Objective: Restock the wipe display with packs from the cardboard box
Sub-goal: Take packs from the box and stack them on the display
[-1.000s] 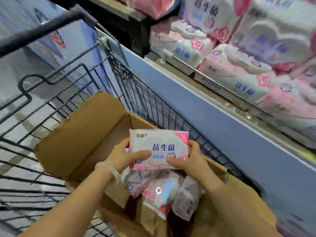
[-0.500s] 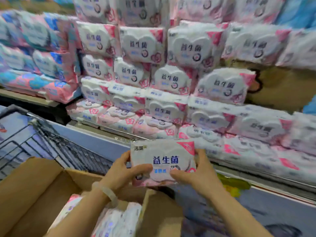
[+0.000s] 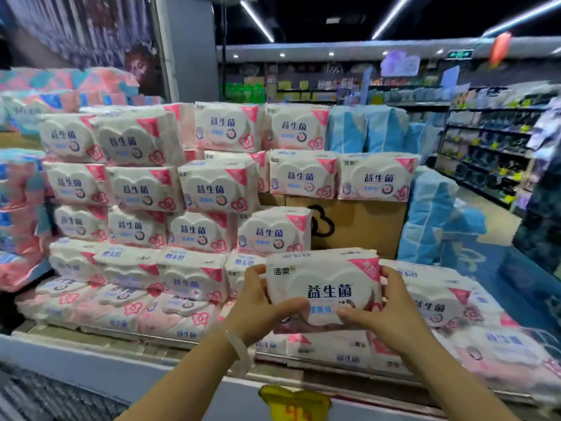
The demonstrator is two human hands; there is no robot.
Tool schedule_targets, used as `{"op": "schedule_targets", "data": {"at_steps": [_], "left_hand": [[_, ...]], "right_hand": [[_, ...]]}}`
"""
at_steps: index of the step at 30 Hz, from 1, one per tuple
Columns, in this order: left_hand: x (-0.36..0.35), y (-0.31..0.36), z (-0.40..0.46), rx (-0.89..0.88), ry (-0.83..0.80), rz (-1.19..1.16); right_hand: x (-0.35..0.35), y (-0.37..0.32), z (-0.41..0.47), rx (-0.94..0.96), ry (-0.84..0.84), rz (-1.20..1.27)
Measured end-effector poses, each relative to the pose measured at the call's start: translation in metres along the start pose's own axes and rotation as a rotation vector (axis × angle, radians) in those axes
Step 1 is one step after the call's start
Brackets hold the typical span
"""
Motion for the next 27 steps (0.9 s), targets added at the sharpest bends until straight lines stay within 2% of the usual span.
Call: {"op": "schedule_targets", "data": {"at_steps": [5, 9, 11, 17, 22, 24, 27], "left_hand": [[-0.044, 0.039, 0.038, -0.174, -0.075, 0.145], [-0.08, 0.071, 0.076, -0.432, -0.043, 0.46], [-0.096, 0.069, 0.102, -0.436, -0.022, 0.557], [-0.115, 0.056, 0.148, -0.273, 0.034, 0.627], [-0.099, 0.071, 0.16, -0.466, 0.228, 1.215], [-0.096, 0.066, 0.159, -0.49, 0.215, 1.295], [-0.091, 0.063, 0.152, -0.525, 0.223, 1.256]], "right_hand": [[0.031, 0.017, 0.043, -0.027, 0.127, 0.043], [0.054, 0.024, 0.079, 0.002, 0.258, 0.059], [0.061, 0.027, 0.098, 0.008, 0.295, 0.076], [0.061, 0.026, 0.152, 0.023, 0.306, -0.005], [0.039, 0.016, 0.178, 0.063, 0.226, -0.06], [0.029, 0.022, 0.178, 0.049, 0.201, -0.087], [0.026, 0.021, 0.179, 0.053, 0.177, -0.097]]}}
Point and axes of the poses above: each hand's wrist, its own z-axis towards the middle knuckle, its own x-axis out of the back of the hand, y = z × x, the point moved 7 cm from there along z, towards the middle knuckle, and after that the axes turned 9 degrees about y, right-handed, at the moved point
